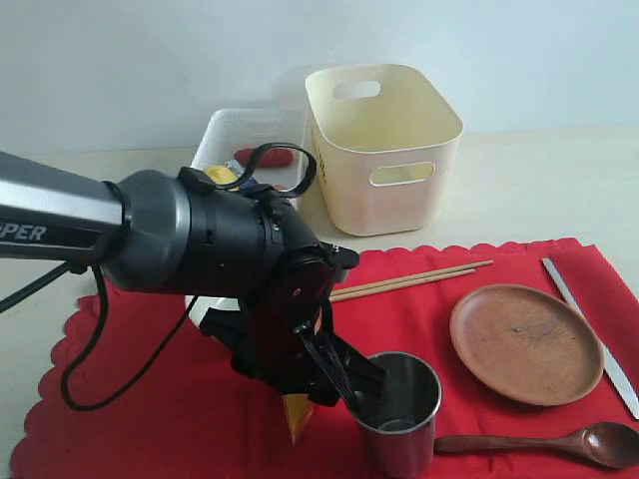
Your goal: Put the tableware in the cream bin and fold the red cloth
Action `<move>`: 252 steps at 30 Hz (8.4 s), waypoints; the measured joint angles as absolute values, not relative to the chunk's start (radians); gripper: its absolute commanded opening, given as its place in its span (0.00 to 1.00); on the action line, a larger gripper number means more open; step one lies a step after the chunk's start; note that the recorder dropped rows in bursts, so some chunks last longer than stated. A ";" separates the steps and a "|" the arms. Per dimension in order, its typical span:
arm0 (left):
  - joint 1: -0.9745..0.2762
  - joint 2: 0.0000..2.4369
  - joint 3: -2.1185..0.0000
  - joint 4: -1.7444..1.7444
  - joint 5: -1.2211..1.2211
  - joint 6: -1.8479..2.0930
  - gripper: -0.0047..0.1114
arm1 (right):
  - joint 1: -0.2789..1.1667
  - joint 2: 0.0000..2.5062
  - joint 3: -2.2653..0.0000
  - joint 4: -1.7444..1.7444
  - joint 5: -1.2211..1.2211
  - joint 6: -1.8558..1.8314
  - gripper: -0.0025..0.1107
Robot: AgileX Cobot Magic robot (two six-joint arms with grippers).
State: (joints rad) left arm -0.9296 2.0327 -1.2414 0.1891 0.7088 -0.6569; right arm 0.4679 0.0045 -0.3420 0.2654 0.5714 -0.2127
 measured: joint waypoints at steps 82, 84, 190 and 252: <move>-0.450 2.065 -1.721 0.255 0.444 -0.306 0.04 | 0.468 0.005 -0.342 0.267 0.570 -0.213 0.02; -0.450 2.100 -1.752 0.254 0.444 -0.303 0.04 | 0.468 0.005 -0.342 0.267 0.570 -0.213 0.02; -0.471 0.740 -0.830 0.094 0.739 -0.204 0.57 | 0.468 0.005 -0.291 0.267 0.536 -0.213 0.02; -0.471 0.003 -0.452 0.092 0.490 -0.033 0.57 | 0.468 0.005 -0.270 0.242 0.490 -0.215 0.02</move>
